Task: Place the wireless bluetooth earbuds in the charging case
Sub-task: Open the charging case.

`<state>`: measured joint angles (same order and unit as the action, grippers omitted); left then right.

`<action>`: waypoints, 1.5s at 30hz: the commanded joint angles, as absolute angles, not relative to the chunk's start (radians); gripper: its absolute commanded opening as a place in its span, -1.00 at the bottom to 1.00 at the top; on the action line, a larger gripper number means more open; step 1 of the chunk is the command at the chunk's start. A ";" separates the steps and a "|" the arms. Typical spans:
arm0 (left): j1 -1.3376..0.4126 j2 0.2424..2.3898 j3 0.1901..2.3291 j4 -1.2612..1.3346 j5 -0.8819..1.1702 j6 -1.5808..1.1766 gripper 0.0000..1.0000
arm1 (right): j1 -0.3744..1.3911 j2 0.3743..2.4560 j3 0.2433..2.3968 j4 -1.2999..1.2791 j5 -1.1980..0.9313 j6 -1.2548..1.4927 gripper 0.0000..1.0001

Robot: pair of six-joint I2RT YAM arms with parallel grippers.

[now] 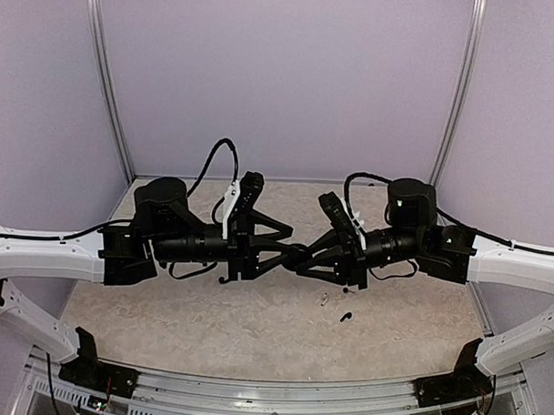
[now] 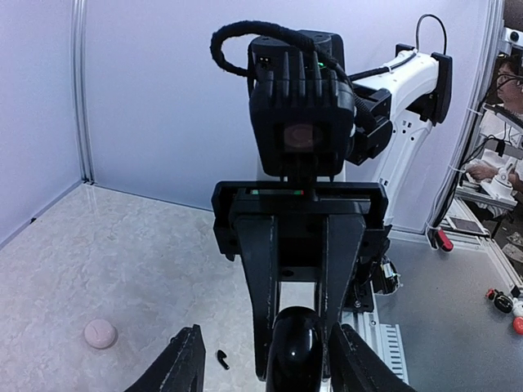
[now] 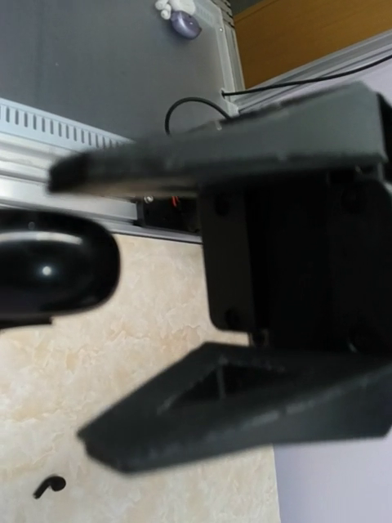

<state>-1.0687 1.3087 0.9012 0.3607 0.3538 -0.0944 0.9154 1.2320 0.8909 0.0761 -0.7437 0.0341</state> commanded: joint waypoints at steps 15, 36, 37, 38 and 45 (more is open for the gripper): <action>-1.017 1.274 0.893 0.369 0.338 -0.101 -0.02 | 0.917 1.201 0.897 0.066 -0.745 0.021 -1.00; -1.076 1.313 0.933 0.300 0.265 -0.031 0.04 | 0.916 1.193 0.907 0.040 -0.752 -0.012 -1.00; -1.067 1.312 0.932 0.302 0.259 -0.039 0.00 | 0.915 1.190 0.905 0.042 -0.755 -0.020 -1.00; -1.056 1.309 0.929 0.309 0.259 -0.049 -0.02 | 0.916 1.187 0.903 0.042 -0.758 -0.023 -1.00; -1.014 1.286 0.906 0.345 0.272 -0.096 -0.10 | 0.916 1.183 0.899 0.031 -0.764 -0.039 -1.00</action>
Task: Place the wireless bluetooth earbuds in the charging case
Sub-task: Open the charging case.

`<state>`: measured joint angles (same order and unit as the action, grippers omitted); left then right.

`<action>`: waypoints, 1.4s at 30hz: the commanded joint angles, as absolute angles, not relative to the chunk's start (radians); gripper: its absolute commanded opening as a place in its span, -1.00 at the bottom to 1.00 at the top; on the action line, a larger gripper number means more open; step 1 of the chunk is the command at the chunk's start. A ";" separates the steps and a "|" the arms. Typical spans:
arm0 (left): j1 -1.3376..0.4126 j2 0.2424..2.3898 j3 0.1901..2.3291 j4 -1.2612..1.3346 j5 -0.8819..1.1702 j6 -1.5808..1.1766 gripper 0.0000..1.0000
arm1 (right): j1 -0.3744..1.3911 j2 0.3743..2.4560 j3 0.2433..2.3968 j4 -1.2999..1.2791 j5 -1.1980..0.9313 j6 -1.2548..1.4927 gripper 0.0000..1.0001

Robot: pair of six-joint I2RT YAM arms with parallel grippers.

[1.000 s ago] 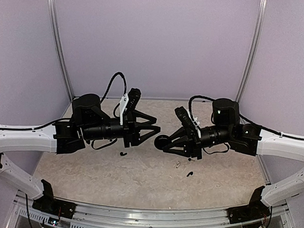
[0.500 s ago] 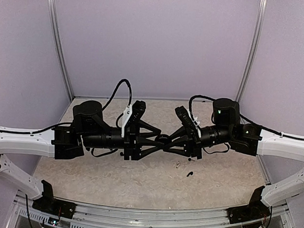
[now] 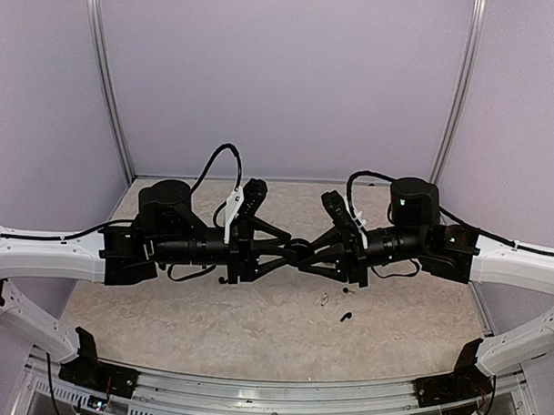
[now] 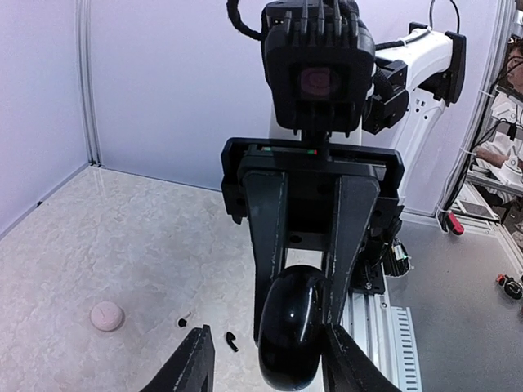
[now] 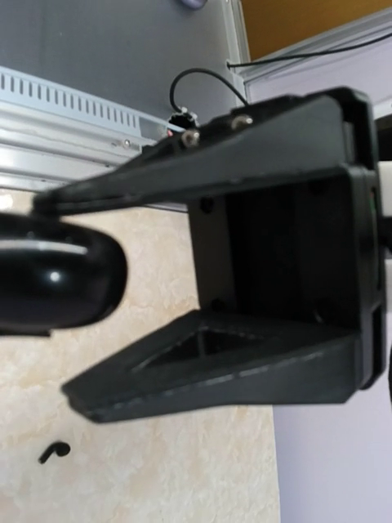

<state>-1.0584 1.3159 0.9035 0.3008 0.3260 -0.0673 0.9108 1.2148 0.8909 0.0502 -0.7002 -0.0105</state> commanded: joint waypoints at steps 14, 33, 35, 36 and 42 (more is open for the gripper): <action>-1.006 1.287 0.901 0.361 0.302 -0.119 -0.08 | 0.917 1.195 0.899 0.016 -0.729 -0.039 -1.00; -0.965 1.231 0.850 0.414 0.320 -0.161 0.12 | 0.823 1.147 0.822 0.111 -0.754 0.081 -1.00; -0.954 1.219 0.838 0.414 0.305 -0.165 0.14 | 0.792 1.138 0.802 0.130 -0.769 0.105 -1.00; -0.950 1.216 0.833 0.412 0.291 -0.169 0.14 | 0.776 1.133 0.793 0.138 -0.776 0.118 -1.00; -0.970 1.304 0.829 0.369 0.237 -0.169 0.12 | 0.662 1.076 0.735 0.175 -0.790 0.193 -1.00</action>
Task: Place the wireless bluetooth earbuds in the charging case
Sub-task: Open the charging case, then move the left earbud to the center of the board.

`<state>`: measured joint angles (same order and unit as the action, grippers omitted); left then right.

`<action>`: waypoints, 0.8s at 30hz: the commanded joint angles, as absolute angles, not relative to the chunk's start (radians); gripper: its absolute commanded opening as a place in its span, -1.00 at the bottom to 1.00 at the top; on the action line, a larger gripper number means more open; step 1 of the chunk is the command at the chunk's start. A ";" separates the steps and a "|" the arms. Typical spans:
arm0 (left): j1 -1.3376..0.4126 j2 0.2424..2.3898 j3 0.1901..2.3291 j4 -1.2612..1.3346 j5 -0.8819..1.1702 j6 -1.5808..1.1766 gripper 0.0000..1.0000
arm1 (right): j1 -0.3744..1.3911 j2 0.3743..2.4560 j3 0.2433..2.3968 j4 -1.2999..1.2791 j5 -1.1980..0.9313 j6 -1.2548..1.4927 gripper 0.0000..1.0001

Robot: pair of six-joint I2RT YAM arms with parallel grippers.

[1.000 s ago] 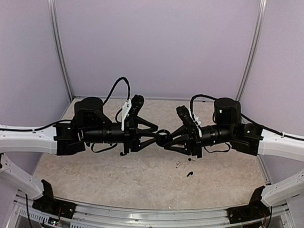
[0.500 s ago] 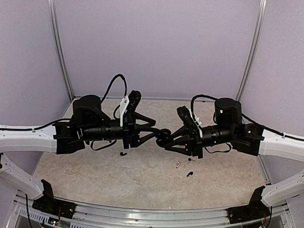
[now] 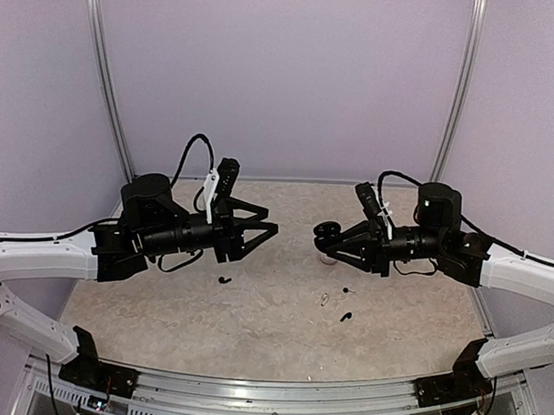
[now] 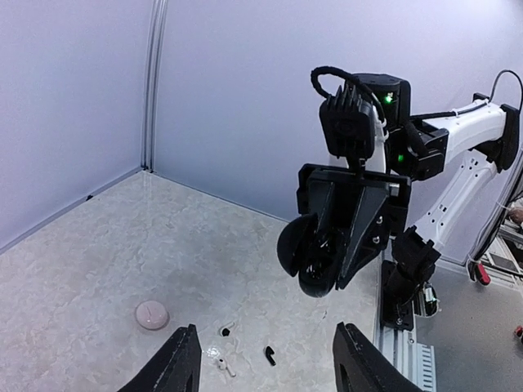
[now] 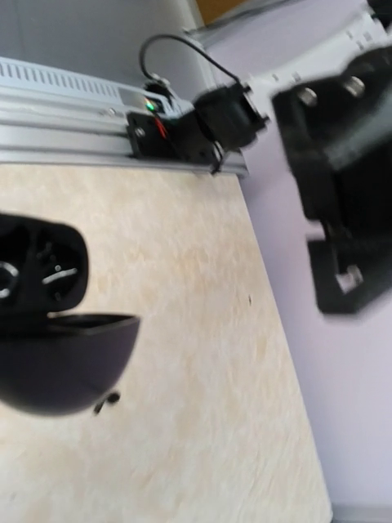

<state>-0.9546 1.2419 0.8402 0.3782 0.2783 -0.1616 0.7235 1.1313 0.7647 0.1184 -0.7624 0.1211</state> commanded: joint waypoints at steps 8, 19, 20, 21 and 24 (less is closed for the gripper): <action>-1.128 1.603 1.016 0.206 0.162 -0.080 0.01 | 0.513 0.980 0.689 0.143 -0.794 0.246 -1.00; -1.197 1.995 1.344 0.045 0.175 -0.076 -0.10 | 0.416 0.925 0.661 0.123 -0.818 0.274 -1.00; -1.200 2.016 1.372 0.020 0.168 -0.071 -0.11 | 0.411 0.924 0.660 0.123 -0.822 0.274 -1.00; -1.204 2.051 1.404 0.005 0.159 -0.064 -0.12 | 0.407 0.922 0.659 0.123 -0.825 0.275 -1.00; -1.212 2.122 1.467 -0.065 0.143 -0.056 -0.14 | 0.396 0.923 0.657 0.122 -0.833 0.275 -1.00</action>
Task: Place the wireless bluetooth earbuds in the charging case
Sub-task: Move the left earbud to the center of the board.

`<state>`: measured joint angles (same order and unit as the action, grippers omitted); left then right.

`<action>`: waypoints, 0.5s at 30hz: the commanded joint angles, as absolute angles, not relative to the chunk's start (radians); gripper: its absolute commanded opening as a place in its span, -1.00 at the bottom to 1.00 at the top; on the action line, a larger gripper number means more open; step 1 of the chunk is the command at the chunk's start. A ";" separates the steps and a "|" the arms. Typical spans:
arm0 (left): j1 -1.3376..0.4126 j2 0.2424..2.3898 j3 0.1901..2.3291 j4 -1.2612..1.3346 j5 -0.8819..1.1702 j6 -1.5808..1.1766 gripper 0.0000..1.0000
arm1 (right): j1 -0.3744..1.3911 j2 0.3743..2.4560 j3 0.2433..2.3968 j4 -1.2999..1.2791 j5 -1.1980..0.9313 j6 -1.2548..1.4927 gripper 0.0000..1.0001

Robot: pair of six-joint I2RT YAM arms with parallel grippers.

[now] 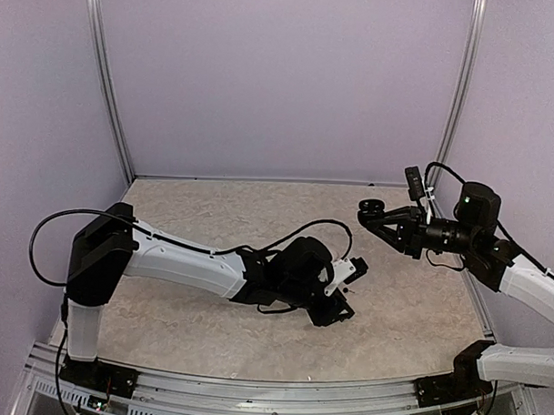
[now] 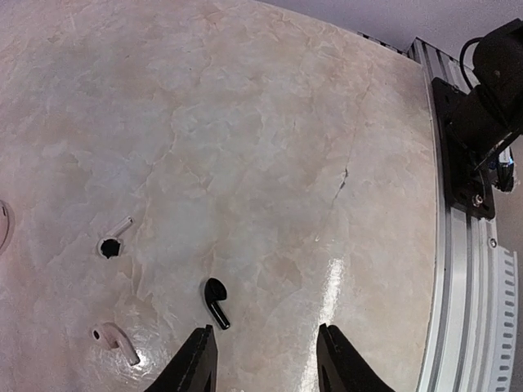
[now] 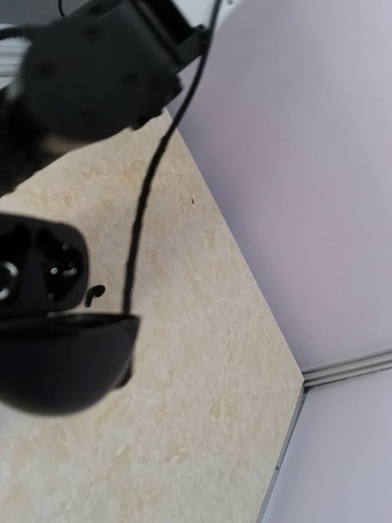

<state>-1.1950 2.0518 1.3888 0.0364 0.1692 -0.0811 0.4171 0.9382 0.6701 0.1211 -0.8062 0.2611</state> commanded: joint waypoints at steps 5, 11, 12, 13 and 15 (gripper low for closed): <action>-1.215 2.191 1.527 -0.091 0.124 -0.051 -0.14 | 0.388 0.920 0.654 0.119 -0.842 0.273 -1.00; -1.216 2.293 1.647 -0.162 0.072 -0.031 -0.14 | 0.383 0.916 0.653 0.113 -0.847 0.272 -1.00; -1.216 2.304 1.662 -0.172 0.065 -0.027 -0.14 | 0.382 0.915 0.654 0.111 -0.847 0.270 -1.00; -1.217 2.318 1.675 -0.180 0.056 -0.024 -0.14 | 0.382 0.916 0.655 0.111 -0.848 0.270 -1.00; -1.217 2.338 1.693 -0.195 0.042 -0.020 -0.14 | 0.380 0.915 0.655 0.110 -0.848 0.271 -1.00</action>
